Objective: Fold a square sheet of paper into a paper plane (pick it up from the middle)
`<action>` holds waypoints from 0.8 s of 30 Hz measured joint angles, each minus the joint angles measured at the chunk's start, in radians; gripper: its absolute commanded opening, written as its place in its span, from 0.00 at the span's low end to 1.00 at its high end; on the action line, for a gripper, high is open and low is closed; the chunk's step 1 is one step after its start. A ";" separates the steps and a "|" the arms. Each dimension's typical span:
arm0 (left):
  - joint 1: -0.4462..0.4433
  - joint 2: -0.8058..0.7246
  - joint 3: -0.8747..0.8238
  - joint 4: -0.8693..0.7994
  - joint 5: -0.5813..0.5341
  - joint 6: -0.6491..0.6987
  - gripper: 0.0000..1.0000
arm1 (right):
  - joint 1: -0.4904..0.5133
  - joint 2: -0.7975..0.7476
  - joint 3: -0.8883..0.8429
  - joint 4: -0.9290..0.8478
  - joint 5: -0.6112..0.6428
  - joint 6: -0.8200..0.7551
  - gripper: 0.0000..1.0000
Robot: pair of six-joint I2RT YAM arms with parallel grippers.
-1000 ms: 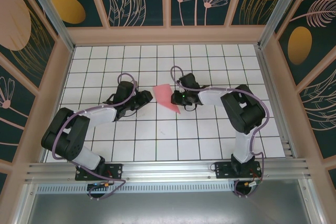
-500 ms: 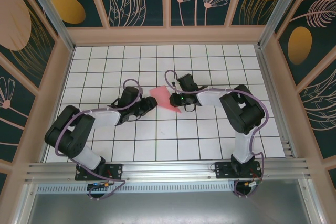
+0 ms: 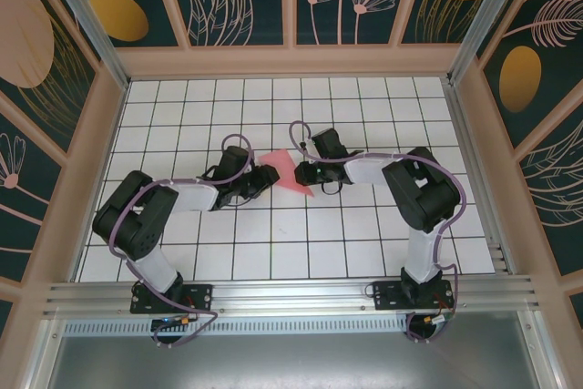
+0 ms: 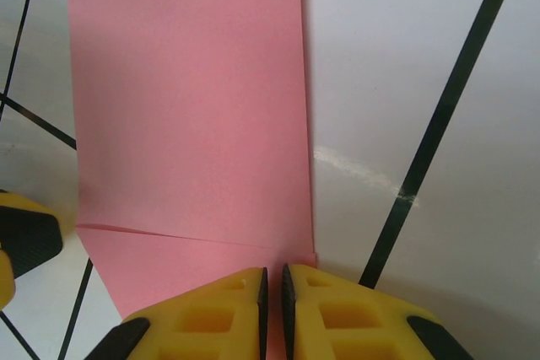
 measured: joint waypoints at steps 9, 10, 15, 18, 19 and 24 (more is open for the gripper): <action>-0.006 0.027 0.030 -0.037 -0.033 -0.009 0.51 | -0.006 -0.001 -0.014 0.023 -0.024 0.001 0.17; -0.006 0.027 0.032 -0.047 -0.045 -0.009 0.51 | -0.006 -0.001 -0.014 0.024 -0.025 0.001 0.17; -0.011 0.027 0.048 -0.080 -0.077 -0.012 0.51 | -0.006 -0.002 -0.020 0.036 -0.027 0.004 0.17; -0.011 0.030 0.050 -0.080 -0.073 -0.012 0.47 | -0.007 -0.002 -0.023 0.038 -0.034 0.004 0.17; -0.011 0.032 0.052 -0.079 -0.069 -0.012 0.46 | -0.007 -0.002 -0.025 0.041 -0.039 0.004 0.17; -0.011 0.056 0.060 -0.050 -0.025 -0.018 0.39 | -0.007 -0.007 -0.038 0.051 -0.065 0.004 0.17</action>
